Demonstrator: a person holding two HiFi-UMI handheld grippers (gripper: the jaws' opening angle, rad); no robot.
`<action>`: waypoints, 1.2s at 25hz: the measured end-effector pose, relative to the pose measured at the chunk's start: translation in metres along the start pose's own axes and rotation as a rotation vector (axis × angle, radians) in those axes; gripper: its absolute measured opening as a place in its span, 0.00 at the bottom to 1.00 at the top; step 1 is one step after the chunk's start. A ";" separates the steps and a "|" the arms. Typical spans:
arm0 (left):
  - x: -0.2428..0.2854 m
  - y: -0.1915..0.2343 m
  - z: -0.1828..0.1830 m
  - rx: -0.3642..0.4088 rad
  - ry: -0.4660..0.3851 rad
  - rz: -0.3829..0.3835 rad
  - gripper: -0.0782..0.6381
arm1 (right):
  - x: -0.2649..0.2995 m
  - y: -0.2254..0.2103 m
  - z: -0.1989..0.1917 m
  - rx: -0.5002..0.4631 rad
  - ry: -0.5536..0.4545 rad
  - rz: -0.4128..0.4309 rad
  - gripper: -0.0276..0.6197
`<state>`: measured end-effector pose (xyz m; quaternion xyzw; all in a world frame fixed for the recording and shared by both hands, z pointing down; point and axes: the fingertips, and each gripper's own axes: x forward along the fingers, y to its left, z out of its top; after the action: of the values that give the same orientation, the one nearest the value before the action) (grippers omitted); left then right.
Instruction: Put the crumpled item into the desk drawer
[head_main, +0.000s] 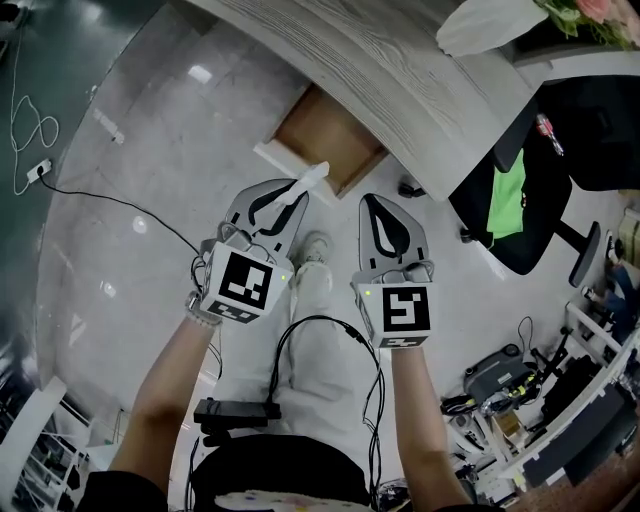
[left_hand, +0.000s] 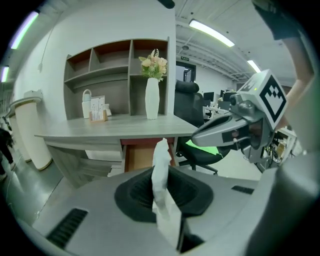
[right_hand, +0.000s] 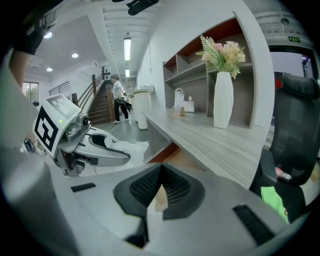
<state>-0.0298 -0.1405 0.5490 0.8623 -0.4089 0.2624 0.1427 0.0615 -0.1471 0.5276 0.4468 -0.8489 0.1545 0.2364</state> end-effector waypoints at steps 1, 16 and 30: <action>0.005 0.001 -0.001 0.020 0.002 -0.006 0.19 | 0.002 0.000 -0.002 0.001 0.001 0.000 0.05; 0.079 0.016 -0.040 0.056 0.079 0.001 0.20 | 0.024 -0.006 -0.028 0.006 0.011 0.000 0.05; 0.111 0.022 -0.057 -0.036 0.132 -0.019 0.21 | 0.034 -0.003 -0.035 0.007 0.023 0.018 0.05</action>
<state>-0.0075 -0.1975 0.6600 0.8444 -0.3950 0.3098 0.1873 0.0563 -0.1558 0.5756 0.4383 -0.8496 0.1644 0.2431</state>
